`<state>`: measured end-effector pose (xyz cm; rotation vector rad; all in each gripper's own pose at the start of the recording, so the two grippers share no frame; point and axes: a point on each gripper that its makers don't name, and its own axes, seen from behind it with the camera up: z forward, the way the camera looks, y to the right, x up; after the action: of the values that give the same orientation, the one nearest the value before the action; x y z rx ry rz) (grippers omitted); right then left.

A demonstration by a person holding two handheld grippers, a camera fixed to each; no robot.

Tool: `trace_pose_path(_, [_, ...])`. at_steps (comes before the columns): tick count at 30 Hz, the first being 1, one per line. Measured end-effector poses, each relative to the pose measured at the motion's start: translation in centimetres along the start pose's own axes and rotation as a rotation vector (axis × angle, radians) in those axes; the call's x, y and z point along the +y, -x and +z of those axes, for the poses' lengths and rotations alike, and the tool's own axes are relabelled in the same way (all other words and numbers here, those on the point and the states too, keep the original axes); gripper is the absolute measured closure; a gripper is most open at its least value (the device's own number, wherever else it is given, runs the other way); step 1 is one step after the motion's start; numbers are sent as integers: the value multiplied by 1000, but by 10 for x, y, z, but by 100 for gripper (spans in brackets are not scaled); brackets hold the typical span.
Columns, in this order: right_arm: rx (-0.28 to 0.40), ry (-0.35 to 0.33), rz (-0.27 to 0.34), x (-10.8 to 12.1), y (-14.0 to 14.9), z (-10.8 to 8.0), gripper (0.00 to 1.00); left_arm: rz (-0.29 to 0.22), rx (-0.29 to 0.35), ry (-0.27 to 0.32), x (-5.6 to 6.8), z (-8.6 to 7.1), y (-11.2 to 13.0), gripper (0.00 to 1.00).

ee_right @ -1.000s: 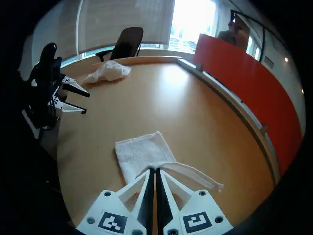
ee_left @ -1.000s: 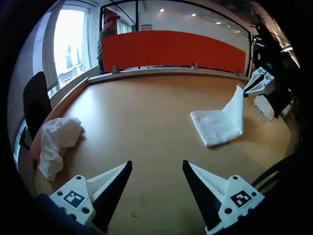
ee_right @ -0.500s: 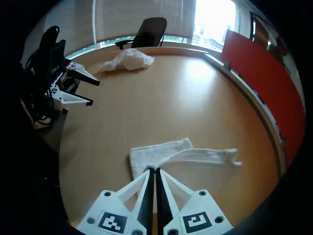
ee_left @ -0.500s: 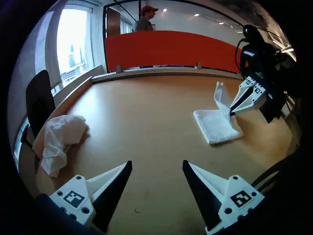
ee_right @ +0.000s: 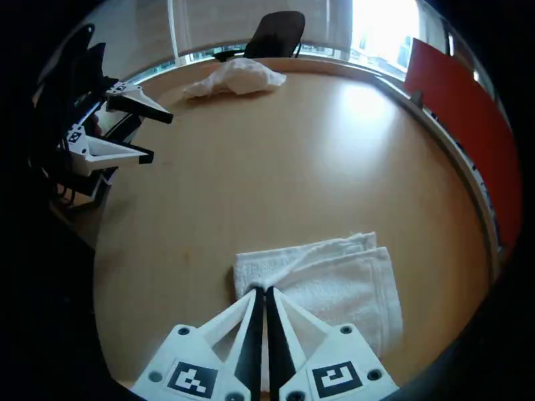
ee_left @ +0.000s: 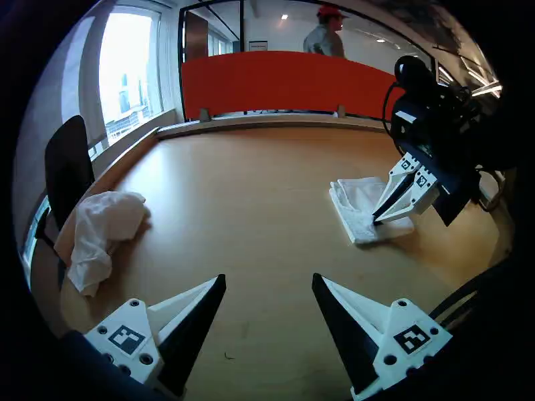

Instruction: Fold towel

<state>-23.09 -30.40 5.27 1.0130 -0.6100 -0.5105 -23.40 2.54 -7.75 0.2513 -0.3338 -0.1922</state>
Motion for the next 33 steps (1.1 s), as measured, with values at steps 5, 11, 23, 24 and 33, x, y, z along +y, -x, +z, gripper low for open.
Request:
trace_pose_path(5, [1, 4, 1, 0, 1, 0, 95, 5, 0, 2, 0, 0, -1, 4])
trace_pose_path(11, [5, 9, 7, 1, 1, -2, 80, 5, -4, 0, -2, -1, 1, 4])
trace_pose_path(23, [13, 55, 21, 9, 4, -11, 30, 3, -5, -5, -2, -2, 2, 4])
trace_pose_path(24, [13, 59, 22, 10, 4, -12, 30, 2, -5, -6, -3, -2, 2, 4])
trace_pose_path(33, [20, 92, 62, 9, 17, -23, 30, 3, -4, -5, -5, -3, 1, 4])
